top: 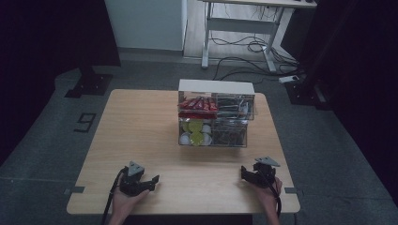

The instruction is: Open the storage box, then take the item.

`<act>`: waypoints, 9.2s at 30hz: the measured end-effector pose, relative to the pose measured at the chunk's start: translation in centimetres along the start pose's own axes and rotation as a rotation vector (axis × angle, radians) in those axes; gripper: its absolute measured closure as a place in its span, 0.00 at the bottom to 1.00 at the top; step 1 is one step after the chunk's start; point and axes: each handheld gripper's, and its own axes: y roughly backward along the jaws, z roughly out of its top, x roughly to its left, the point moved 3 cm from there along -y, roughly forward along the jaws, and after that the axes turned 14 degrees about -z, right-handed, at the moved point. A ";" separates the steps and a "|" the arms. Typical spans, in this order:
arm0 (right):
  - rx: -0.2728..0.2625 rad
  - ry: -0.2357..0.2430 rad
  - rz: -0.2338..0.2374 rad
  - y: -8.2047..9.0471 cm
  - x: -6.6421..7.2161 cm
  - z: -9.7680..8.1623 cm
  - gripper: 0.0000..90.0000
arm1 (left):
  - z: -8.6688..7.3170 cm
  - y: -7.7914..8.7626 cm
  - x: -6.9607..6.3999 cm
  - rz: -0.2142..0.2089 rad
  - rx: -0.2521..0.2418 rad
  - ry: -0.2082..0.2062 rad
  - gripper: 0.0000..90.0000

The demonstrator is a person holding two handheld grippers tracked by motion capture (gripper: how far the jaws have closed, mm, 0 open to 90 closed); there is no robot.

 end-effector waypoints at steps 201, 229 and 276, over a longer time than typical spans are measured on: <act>-0.406 -0.189 0.269 3.1 1.9 12.2 0.98 | 0.1 0.8 0.4 -0.008 -0.020 0.026 0.32; -0.392 -0.176 0.293 2.8 2.3 11.9 0.98 | 4.8 -1.6 -4.0 -0.043 -0.110 -0.047 0.35; -0.401 -0.196 0.302 3.1 1.7 11.9 0.98 | 12.7 -8.3 -7.4 0.048 -0.113 -0.134 0.35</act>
